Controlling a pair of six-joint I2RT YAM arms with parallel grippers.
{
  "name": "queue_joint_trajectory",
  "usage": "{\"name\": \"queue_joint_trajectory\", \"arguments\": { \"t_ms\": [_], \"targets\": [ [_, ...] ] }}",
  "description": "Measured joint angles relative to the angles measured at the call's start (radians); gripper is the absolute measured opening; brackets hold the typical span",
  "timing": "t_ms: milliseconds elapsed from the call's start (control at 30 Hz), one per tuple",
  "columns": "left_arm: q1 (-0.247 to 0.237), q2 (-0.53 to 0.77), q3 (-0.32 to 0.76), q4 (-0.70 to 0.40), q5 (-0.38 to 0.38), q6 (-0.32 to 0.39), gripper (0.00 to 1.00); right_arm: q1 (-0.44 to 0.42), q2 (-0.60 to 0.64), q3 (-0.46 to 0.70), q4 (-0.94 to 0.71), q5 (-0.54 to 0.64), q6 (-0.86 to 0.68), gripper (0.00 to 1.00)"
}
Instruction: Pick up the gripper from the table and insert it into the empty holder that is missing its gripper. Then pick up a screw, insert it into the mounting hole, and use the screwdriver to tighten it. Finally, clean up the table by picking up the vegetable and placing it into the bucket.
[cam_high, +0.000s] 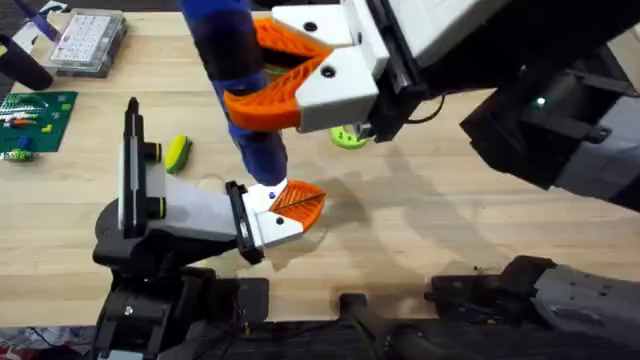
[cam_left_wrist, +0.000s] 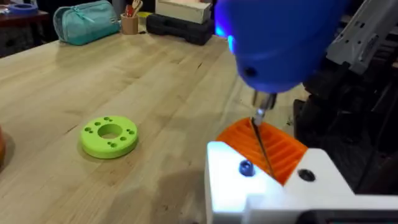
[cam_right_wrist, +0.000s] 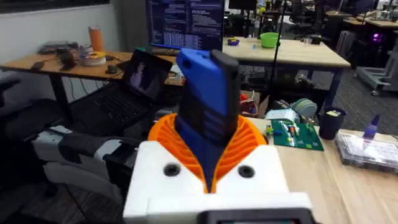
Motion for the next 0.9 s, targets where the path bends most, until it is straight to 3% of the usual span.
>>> {"name": "queue_joint_trajectory", "arguments": {
  "t_ms": [900],
  "targets": [
    [0.0,0.0,0.0,0.0,0.0,0.0,0.016,0.02,0.0,-0.029,0.002,0.0,-0.039,0.027]
  ]
}}
